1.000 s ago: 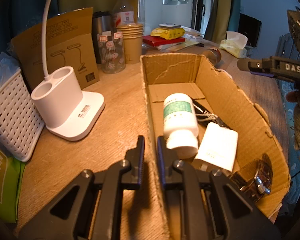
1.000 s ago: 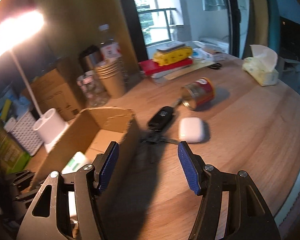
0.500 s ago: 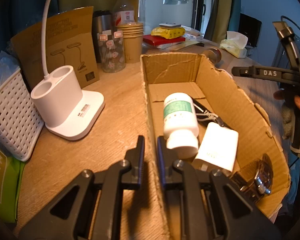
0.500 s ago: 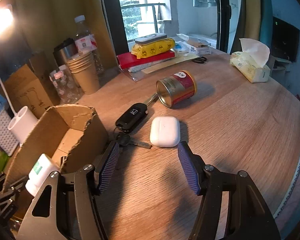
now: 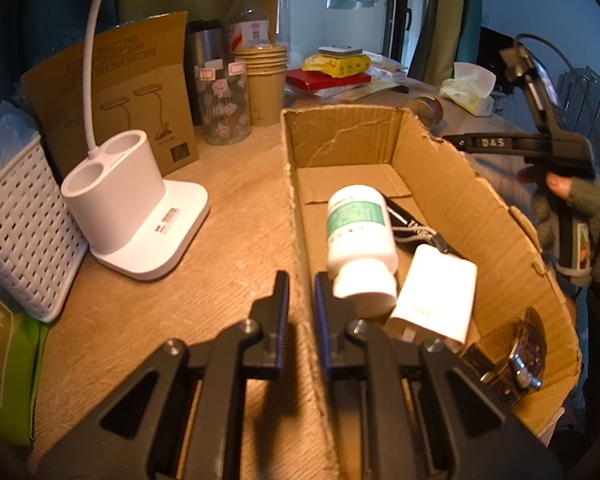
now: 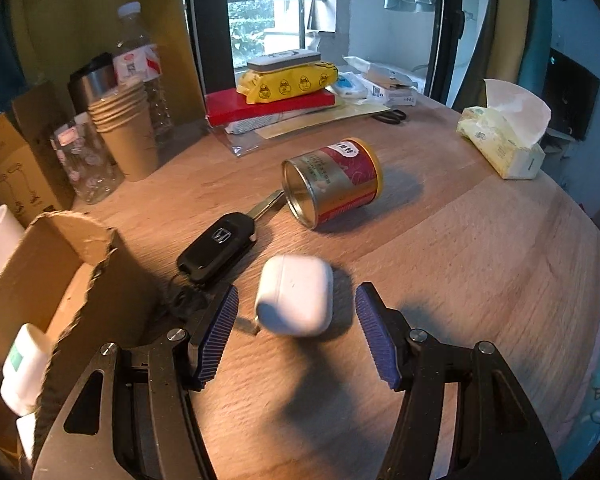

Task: Organize rigid objects
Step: 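Move the right tool back to the white earbud case and close on it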

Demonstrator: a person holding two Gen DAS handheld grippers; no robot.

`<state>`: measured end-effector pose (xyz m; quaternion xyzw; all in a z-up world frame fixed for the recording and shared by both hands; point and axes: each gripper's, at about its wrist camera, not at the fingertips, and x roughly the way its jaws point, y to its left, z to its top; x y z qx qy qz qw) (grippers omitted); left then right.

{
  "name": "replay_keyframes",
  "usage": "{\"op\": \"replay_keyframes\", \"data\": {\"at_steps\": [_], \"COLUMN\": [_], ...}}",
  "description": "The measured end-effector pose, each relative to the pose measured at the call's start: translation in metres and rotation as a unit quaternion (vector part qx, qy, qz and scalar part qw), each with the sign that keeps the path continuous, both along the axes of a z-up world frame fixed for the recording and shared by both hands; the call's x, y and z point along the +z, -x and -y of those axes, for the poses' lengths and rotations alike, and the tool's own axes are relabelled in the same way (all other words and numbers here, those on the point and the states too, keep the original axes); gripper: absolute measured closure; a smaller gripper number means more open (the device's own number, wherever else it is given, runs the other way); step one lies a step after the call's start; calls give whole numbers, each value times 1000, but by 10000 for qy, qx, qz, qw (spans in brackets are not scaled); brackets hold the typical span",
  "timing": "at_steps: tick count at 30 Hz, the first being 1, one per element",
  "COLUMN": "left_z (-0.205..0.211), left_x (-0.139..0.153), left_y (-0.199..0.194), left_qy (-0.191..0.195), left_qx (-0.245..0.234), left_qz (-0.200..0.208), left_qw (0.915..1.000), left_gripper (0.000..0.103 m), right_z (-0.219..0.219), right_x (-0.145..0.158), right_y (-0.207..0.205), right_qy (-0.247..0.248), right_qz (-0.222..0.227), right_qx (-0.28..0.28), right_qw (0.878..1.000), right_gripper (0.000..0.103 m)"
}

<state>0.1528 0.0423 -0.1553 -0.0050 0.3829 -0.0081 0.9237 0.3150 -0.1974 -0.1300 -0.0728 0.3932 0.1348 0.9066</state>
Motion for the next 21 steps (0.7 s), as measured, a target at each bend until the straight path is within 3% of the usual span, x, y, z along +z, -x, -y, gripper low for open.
{"op": "replay_keyframes", "data": {"at_steps": [18, 21], "left_z": [-1, -1], "left_x": [-4, -4], "left_y": [-1, -1], "left_qy": [61, 62], "left_qx": [1, -2], "left_qz": [-39, -39], "left_qw": [10000, 10000], "left_gripper": [88, 88], "right_z": [-6, -9], "right_x": [-15, -19], "right_y": [-21, -22], "right_qy": [281, 300], "right_qz": [-119, -179], "right_qx": [23, 77], "right_qw": [9995, 9994], "right_gripper": [39, 43]}}
